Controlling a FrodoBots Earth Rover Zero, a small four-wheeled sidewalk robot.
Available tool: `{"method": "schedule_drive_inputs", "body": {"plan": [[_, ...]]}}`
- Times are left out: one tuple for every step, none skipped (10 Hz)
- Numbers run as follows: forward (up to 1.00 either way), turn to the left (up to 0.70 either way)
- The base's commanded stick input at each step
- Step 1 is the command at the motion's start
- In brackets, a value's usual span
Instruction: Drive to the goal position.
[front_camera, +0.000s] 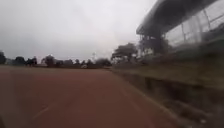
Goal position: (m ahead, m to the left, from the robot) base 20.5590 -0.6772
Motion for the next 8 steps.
{"method": "schedule_drive_inputs", "body": {"plan": [[1.00,0.00],[1.00,0.00],[1.00,0.00],[1.00,0.00],[1.00,0.00],[1.00,0.00],[1.00,0.00],[1.00,0.00]]}}
